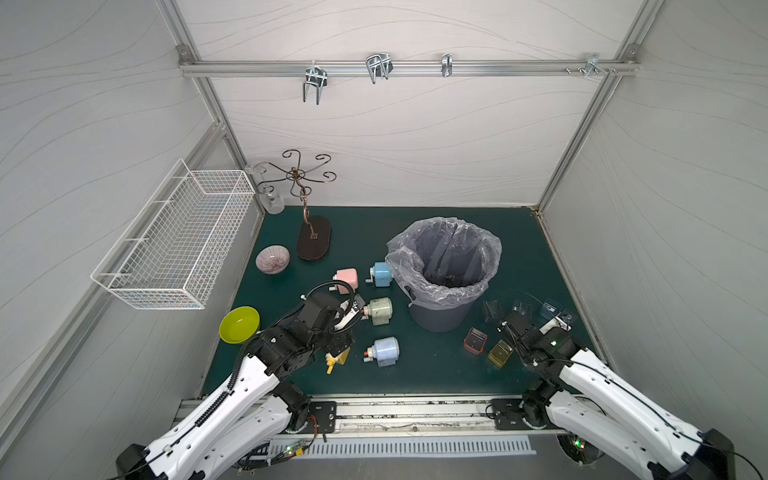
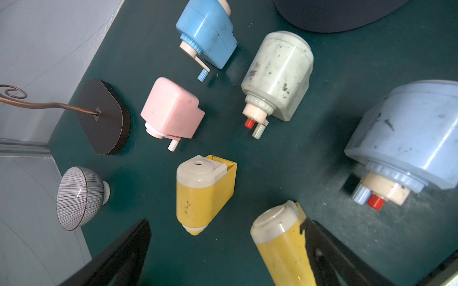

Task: Take out the pencil sharpener tray and clean the shavings
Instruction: Place the container at the center of the board.

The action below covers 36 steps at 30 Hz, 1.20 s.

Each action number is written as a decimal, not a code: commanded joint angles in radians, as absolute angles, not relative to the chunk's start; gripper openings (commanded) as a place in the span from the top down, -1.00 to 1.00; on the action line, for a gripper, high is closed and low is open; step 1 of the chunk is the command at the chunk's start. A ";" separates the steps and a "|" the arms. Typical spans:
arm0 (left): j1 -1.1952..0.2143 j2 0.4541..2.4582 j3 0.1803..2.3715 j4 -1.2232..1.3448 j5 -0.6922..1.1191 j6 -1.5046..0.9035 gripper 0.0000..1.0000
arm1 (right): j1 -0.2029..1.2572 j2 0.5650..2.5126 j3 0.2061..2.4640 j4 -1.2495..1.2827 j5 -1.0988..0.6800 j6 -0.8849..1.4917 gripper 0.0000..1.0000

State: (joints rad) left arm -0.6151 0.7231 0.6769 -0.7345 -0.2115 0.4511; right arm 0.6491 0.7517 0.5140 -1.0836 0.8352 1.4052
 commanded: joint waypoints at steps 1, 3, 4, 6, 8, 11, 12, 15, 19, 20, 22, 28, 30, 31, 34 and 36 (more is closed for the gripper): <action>-0.611 0.692 0.718 -0.706 -0.173 0.420 -0.99 | 0.600 0.712 0.442 -0.934 0.800 1.390 1.00; -0.611 0.676 0.718 -0.712 -0.156 0.416 -0.99 | 0.541 0.676 0.386 -0.881 0.730 1.386 1.00; -0.611 0.670 0.716 -0.713 -0.149 0.408 -0.99 | 0.516 0.653 0.355 -0.853 0.697 1.378 1.00; -0.610 0.654 0.715 -0.719 -0.137 0.394 -0.99 | 0.492 0.608 0.315 -0.831 0.662 1.373 1.00; -0.611 0.635 0.707 -0.724 -0.122 0.380 -0.99 | 0.491 0.578 0.301 -0.816 0.642 1.348 1.00; -0.611 0.613 0.693 -0.732 -0.109 0.372 -0.99 | 0.494 0.599 0.298 -0.851 0.607 1.413 0.86; -0.611 0.607 0.690 -0.736 -0.106 0.371 -0.99 | 0.499 0.610 0.298 -0.868 0.601 1.435 0.79; -0.611 0.595 0.683 -0.752 -0.100 0.369 -0.99 | 0.562 0.637 0.303 -0.888 0.625 1.485 0.42; -0.610 0.575 0.688 -0.769 -0.082 0.361 -0.99 | 0.666 0.715 0.353 -0.963 0.683 1.597 -0.21; -0.611 0.571 0.692 -0.772 -0.079 0.358 -0.99 | 0.680 0.747 0.380 -0.987 0.689 1.603 -0.38; -0.611 0.562 0.696 -0.773 -0.081 0.354 -0.99 | 0.696 0.816 0.432 -1.055 0.692 1.630 -0.56; -0.611 0.539 0.693 -0.774 -0.077 0.344 -0.99 | 0.755 0.831 0.514 -1.176 0.726 1.691 -0.67; -0.611 0.534 0.693 -0.775 -0.075 0.342 -0.99 | 0.755 0.779 0.529 -1.219 0.728 1.687 -0.67; -0.611 0.529 0.692 -0.775 -0.074 0.342 -0.99 | 0.756 0.747 0.539 -1.252 0.736 1.685 -0.67; -0.611 0.519 0.690 -0.768 -0.075 0.339 -0.99 | 0.753 0.650 0.580 -1.332 0.761 1.651 -0.65; -0.611 0.515 0.690 -0.763 -0.076 0.334 -0.99 | 0.737 0.589 0.609 -1.338 0.766 1.580 -0.64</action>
